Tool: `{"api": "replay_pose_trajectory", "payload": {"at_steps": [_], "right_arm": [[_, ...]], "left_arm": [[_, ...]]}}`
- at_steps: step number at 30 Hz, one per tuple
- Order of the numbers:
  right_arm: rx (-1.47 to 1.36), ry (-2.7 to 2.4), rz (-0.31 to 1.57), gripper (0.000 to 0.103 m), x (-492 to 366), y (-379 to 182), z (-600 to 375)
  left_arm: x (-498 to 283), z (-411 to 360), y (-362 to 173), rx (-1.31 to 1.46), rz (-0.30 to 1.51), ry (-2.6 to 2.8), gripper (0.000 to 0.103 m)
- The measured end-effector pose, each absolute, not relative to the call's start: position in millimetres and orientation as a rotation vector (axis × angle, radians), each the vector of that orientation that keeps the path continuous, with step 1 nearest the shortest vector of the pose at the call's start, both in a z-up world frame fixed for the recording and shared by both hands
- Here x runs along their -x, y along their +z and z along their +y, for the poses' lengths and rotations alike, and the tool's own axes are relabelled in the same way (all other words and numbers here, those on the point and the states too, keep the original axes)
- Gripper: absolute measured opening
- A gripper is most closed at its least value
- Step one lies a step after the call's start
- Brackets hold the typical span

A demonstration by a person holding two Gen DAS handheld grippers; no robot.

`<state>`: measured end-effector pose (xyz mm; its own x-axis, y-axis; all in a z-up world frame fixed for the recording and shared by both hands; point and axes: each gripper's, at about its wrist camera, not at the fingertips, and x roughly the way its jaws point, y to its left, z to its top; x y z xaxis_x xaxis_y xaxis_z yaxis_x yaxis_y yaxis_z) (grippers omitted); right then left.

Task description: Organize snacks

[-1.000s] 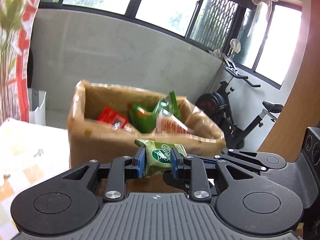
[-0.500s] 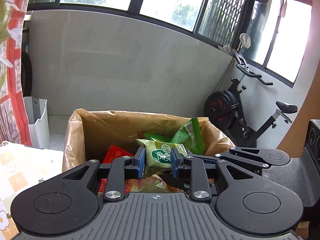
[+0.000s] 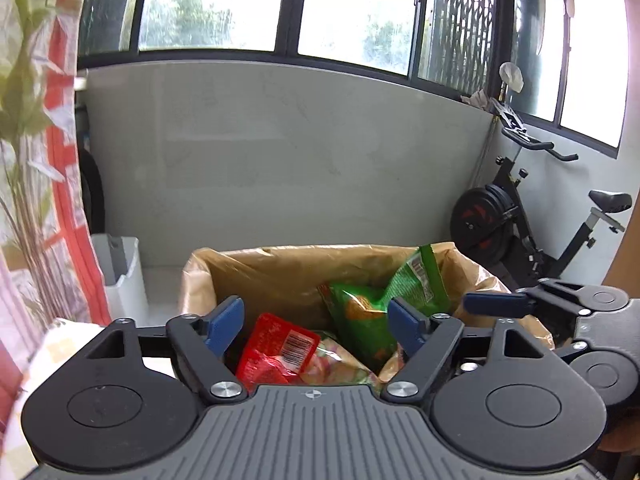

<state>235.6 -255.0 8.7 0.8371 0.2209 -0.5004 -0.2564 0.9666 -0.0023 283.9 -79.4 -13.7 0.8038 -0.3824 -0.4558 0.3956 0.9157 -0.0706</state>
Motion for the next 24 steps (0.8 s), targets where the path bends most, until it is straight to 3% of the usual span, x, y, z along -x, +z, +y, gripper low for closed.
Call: {"api": "replay_pose_trajectory", "payload": {"at_steps": [5,10,24], "right_arm": [[0.025,0.226,0.491,0.096,-221.6,19.6,-263.4],[-0.003,0.19,0.462,0.102,-206.0,30.5,-266.3],[-0.032,0.141,0.454,0.103,-153.4,58.4,-275.3]], "left_arm": [[-269.7,-77.1,1.2,-0.077,0.431,-0.346,0.089],[-253.3,-72.8,12.6,-0.091,0.413,-0.283,0.091],[-193.0,-56.9,48.6,-0.08,0.355,-0.171,0.095]]}}
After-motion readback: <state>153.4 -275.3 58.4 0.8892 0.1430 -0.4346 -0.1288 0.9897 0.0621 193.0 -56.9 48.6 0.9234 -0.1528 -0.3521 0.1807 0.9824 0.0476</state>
